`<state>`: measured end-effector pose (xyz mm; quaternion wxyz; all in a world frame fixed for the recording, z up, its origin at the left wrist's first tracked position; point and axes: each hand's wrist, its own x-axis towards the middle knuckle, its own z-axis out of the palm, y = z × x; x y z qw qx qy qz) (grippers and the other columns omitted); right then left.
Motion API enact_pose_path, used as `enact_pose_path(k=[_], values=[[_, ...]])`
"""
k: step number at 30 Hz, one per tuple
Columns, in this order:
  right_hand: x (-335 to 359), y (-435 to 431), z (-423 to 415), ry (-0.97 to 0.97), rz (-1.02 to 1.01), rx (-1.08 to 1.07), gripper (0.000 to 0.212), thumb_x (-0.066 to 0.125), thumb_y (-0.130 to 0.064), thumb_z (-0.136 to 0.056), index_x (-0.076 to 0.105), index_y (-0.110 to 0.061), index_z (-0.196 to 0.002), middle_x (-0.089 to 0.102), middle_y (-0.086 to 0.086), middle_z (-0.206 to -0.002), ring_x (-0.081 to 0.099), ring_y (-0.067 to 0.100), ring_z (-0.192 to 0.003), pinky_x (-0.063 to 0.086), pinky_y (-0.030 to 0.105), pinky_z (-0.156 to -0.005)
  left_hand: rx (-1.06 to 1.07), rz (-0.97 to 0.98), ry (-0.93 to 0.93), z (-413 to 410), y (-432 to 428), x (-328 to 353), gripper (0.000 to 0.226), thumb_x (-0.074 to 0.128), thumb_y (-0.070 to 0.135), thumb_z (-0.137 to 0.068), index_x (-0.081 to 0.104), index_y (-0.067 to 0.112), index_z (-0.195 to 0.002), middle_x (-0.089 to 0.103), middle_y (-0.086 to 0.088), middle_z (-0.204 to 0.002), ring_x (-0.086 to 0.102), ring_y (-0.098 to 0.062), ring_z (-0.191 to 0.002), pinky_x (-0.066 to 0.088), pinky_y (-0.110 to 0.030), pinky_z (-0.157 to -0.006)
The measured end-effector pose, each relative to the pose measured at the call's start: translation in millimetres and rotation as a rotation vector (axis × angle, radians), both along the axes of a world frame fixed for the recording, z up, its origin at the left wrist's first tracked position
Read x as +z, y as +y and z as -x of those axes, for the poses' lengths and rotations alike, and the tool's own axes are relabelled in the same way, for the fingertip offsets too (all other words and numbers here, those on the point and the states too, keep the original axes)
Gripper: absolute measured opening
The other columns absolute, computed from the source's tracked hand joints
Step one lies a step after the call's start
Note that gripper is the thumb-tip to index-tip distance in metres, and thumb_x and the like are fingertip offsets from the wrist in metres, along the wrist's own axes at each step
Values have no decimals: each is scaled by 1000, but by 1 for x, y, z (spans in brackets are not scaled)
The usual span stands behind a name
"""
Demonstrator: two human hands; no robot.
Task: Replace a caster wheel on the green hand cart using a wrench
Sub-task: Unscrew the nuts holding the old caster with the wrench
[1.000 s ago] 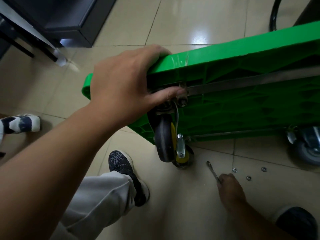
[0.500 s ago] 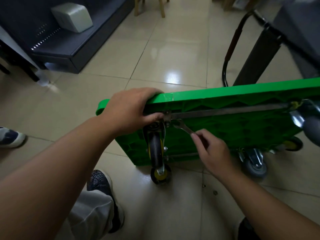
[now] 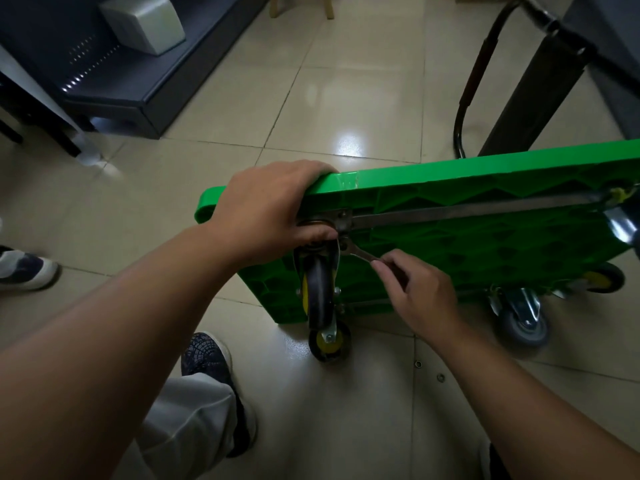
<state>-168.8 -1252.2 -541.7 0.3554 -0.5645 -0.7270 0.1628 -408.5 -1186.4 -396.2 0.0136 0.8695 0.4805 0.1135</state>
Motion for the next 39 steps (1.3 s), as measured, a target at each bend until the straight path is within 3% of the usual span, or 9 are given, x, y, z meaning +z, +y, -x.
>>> enact_pose_path(k=[8, 12, 20, 24, 28, 35, 37, 39], values=[[-9, 15, -4, 59, 5, -10, 29, 55, -43, -98, 69, -18, -90, 55, -12, -72, 54, 10, -64, 43, 30, -54, 1, -21, -11, 0, 3, 2, 61, 54, 69, -88, 49, 35, -138, 65, 13, -121, 61, -14, -106, 48, -34, -76], [4, 27, -15, -52, -59, 11, 30, 60, -43, -94, 76, -18, -91, 68, -4, -72, 60, 14, -61, 47, 28, -52, 7, -37, -7, 0, 3, 0, 53, 60, 55, -92, 50, 33, -139, 65, 11, -123, 61, -18, -108, 49, -36, -79], [17, 26, -15, -198, -83, -22, 42, 54, -52, -94, 72, -17, -78, 62, 0, -61, 56, 19, -53, 42, 29, -46, 14, -82, -14, 0, 3, -4, 53, 61, 53, -92, 51, 31, -139, 66, 11, -124, 62, -18, -108, 43, -32, -75], [21, 23, -13, -351, -86, 37, 46, 43, -51, -97, 64, -17, -74, 57, 0, -58, 53, 23, -46, 32, 24, -46, 18, -86, -19, -1, 1, -6, 52, 60, 54, -92, 50, 31, -138, 65, 11, -124, 62, -18, -106, 45, -34, -76], [28, 23, -10, -480, -65, 99, 49, 34, -48, -97, 58, -13, -72, 58, 5, -55, 52, 28, -41, 33, 25, -43, 12, -110, -30, -3, -2, -7, 52, 60, 52, -93, 50, 30, -139, 64, 11, -123, 61, -17, -104, 41, -32, -76], [40, 26, -9, -730, -41, 151, 32, 73, -31, -89, 59, -12, -68, 47, 3, -43, 44, 23, -29, 37, 27, -32, -8, -159, -47, -3, -7, -9, 48, 59, 51, -94, 53, 28, -136, 64, 10, -120, 61, -16, -100, 33, -29, -73], [52, 27, -10, -817, -19, 150, 31, 64, -36, -95, 59, -13, -76, 42, -1, -47, 49, 23, -35, 42, 30, -37, -8, -168, -43, -3, -7, -9, 47, 58, 52, -94, 53, 28, -135, 65, 10, -119, 61, -17, -100, 35, -30, -73], [70, 28, -8, -960, 77, 159, 29, 45, -42, -103, 57, -17, -93, 47, -2, -60, 60, 25, -53, 45, 32, -49, -4, -169, -37, -4, -6, -9, 47, 57, 52, -95, 53, 28, -135, 65, 9, -119, 62, -18, -99, 40, -33, -74]])
